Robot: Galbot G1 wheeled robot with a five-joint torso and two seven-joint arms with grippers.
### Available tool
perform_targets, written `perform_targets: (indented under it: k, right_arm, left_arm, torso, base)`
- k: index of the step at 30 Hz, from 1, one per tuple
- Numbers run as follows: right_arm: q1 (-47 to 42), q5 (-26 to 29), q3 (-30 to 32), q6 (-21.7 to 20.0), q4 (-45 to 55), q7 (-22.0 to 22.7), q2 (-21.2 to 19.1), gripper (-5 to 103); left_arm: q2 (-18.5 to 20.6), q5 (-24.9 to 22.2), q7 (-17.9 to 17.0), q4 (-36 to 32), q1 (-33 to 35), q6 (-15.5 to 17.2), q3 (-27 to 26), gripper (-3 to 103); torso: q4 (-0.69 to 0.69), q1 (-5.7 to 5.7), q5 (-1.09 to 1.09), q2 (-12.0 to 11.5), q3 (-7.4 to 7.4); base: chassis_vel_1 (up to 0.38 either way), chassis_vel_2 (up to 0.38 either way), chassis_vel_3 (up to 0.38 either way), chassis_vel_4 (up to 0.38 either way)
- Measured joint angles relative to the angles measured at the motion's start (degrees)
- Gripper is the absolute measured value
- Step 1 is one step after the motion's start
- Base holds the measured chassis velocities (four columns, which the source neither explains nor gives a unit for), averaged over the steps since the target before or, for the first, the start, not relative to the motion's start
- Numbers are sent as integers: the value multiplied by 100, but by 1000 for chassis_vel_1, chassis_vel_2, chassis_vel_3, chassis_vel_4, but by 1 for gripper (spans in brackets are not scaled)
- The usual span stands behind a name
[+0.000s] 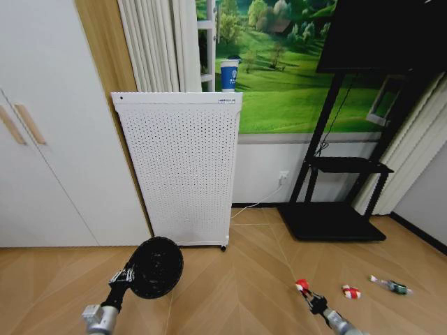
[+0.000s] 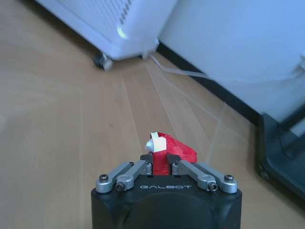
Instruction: Pick up the trash bin and place the garbage on the floor into it.
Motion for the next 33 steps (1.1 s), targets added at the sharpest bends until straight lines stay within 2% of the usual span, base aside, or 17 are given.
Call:
perform_targets:
  k: [2, 3, 5, 13, 16, 17, 19, 20, 23, 24, 26, 27, 29, 30, 33]
  right_arm:
    - [-412, 359, -29, 38, 889, -10, 121, 14]
    - [-412, 359, -29, 38, 889, -10, 121, 14]
    - [-780, 704, -47, -1, 1652, -10, 195, 14]
    - [-1035, 879, -47, -1, 2141, -47, 237, 14]
    - [-1245, 1013, -45, 5, 2566, -115, 251, 14]
    - [-1476, 1128, -45, 22, 3000, -197, 240, 14]
    - [-1872, 1220, -84, 69, 3686, -358, 217, 14]
    - [-1872, 1220, -84, 69, 3686, -358, 217, 14]
    - [-2278, 1260, -285, 73, 4469, -595, 185, 14]
    - [-2278, 1260, -285, 73, 4469, -595, 185, 14]
    - [-2366, 1261, -496, 110, 4654, -747, 22, 14]
    - [-2366, 1261, -496, 110, 4654, -747, 22, 14]
    - [-2342, 1233, -759, 140, 4657, -813, -106, 14]
    - [-2342, 1233, -759, 140, 4657, -813, -106, 14]
    - [-2288, 1143, -965, 160, 4562, -838, -122, 14]
  left_arm:
    - [186, -63, -19, 211, -246, -1, 453, 6]
    - [186, -63, -19, 211, -246, -1, 453, 6]
    - [356, -111, -12, 494, -556, -15, 811, 6]
    - [481, -165, -2, 713, -800, -28, 1028, 6]
    - [569, -206, -14, 863, -988, -33, 1169, 6]
    - [653, -260, -20, 1034, -1218, -35, 1334, 6]
    - [727, -370, -39, 1317, -1601, -42, 1592, 6]
    - [727, -370, -39, 1317, -1601, -42, 1592, 6]
    - [699, -465, -44, 1725, -2055, -42, 2154, 6]
    - [699, -465, -44, 1725, -2055, -42, 2154, 6]
    - [655, -461, -51, 1988, -2302, -84, 2766, 6]
    - [655, -461, -51, 1988, -2302, -84, 2766, 6]
    - [642, -444, -69, 2168, -2501, -161, 3358, 6]
    - [642, -444, -69, 2168, -2501, -161, 3358, 6]
    - [591, -420, -143, 2211, -2664, -207, 3843, 6]
  torso:
    - [-2, 0, -4, 0, 0]
    - [-2, 0, -4, 0, 0]
    - [-1, 0, -5, 0, 0]
    - [-1, 0, -5, 0, 0]
    - [-3, 0, -4, 0, -1]
    - [1, 0, -3, 0, 0]
    - [-2, -1, -5, 0, 0]
    - [-2, -1, -5, 0, 0]
    - [-1, -1, -1, 0, 0]
    - [-1, -1, -1, 0, 0]
    - [-1, -1, -2, 0, 0]
    - [-1, -1, -2, 0, 0]
    - [-1, -1, -2, 0, 0]
    - [-1, -1, -2, 0, 0]
    - [-1, -1, -2, 0, 0]
  base:
    - [0, 0, 0, 0]
    - [0, 0, 0, 0]
    - [0, 0, 0, 0]
    - [0, 0, 0, 0]
    - [0, 0, 0, 0]
    - [0, 0, 0, 0]
    - [0, 0, 0, 0]
    - [0, 0, 0, 0]
    - [0, 0, 0, 0]
    - [0, 0, 0, 0]
    - [0, 0, 0, 0]
    - [0, 0, 0, 0]
    - [0, 0, 0, 0]
    - [0, 0, 0, 0]
    - [0, 0, 0, 0]
